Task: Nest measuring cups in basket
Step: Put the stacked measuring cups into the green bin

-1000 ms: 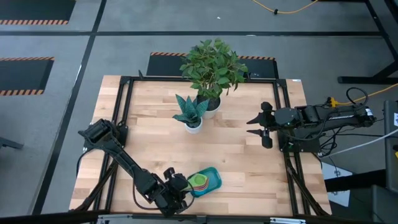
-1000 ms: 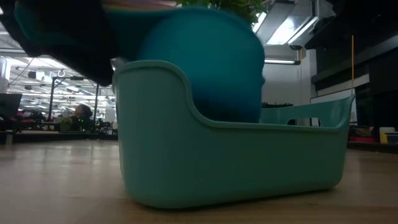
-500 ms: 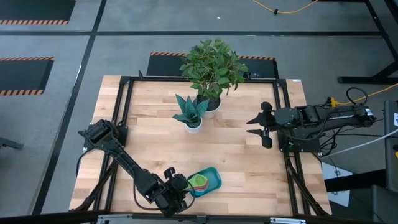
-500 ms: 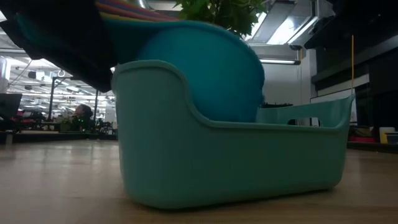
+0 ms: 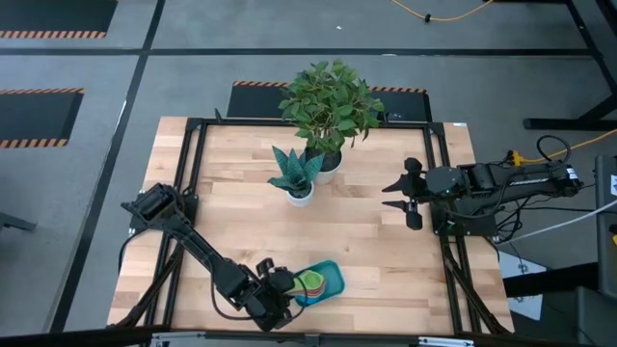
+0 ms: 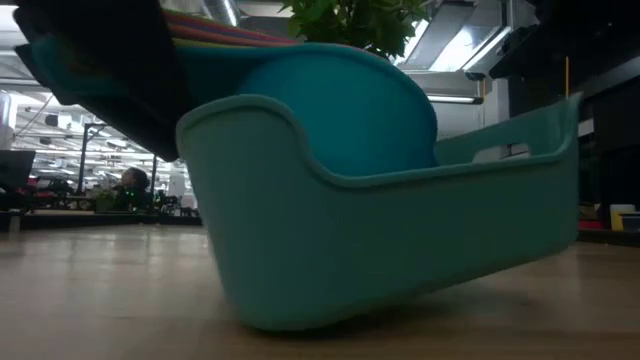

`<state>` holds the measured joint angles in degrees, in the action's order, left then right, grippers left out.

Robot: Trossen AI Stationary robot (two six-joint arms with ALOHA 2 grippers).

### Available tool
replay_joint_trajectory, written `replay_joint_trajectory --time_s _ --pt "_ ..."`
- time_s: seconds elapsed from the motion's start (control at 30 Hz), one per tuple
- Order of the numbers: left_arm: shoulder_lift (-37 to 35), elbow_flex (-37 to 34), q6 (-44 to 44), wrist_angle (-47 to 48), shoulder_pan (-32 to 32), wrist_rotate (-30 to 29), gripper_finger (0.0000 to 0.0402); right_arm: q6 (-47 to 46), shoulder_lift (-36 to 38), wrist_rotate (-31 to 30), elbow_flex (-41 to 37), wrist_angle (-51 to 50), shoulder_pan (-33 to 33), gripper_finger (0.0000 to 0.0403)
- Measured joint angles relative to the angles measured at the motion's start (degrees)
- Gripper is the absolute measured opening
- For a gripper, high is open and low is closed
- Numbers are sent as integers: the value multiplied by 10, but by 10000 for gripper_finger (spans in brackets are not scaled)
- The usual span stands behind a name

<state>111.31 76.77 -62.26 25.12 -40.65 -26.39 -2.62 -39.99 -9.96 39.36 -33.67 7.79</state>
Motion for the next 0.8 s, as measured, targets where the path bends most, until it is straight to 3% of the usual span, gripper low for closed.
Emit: replay_joint_trajectory --time_s 0.37,0.8 --pt "0 0 -2 2 3 38 165 1 0 0 0 0 0 169" --pt "-1 0 -1 1 7 44 166 1 0 0 0 0 0 169"
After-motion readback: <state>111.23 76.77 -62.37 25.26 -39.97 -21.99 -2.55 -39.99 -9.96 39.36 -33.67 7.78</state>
